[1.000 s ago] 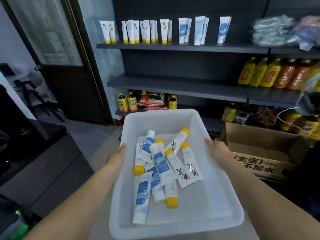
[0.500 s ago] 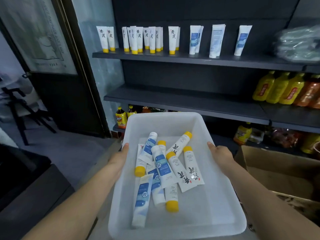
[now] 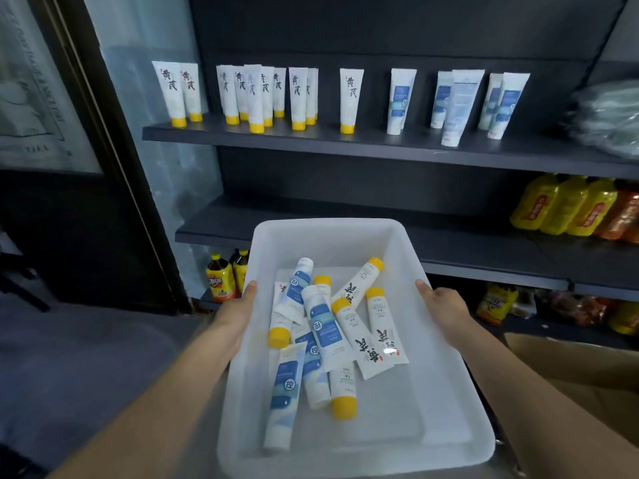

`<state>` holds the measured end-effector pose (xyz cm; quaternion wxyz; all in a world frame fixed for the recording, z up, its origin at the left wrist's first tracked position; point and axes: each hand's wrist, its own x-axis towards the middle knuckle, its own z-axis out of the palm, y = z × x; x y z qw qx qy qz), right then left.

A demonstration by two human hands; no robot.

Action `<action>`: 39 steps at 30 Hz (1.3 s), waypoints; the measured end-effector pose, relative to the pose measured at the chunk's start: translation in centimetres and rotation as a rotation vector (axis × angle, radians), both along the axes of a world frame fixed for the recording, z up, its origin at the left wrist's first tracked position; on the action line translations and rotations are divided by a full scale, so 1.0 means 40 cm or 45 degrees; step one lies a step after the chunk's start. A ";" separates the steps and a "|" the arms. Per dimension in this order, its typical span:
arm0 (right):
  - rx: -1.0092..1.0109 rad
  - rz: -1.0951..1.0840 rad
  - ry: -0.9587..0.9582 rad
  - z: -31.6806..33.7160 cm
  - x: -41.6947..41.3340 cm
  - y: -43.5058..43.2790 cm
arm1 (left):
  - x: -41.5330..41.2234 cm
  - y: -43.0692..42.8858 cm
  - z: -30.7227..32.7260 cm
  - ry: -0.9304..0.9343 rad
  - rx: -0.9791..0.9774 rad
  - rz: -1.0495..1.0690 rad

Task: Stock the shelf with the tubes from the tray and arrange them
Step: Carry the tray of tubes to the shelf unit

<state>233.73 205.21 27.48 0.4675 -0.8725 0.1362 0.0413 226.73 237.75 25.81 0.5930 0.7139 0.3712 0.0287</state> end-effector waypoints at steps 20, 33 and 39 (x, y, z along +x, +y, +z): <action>0.276 0.051 0.021 0.026 0.410 0.071 | 0.427 0.073 0.065 0.107 0.124 0.004; 0.899 0.039 0.133 0.027 0.608 0.044 | 0.712 0.083 0.073 0.058 0.101 -0.175; 0.974 -0.088 0.095 0.000 0.672 0.085 | 0.810 0.156 0.046 0.091 -0.012 -0.265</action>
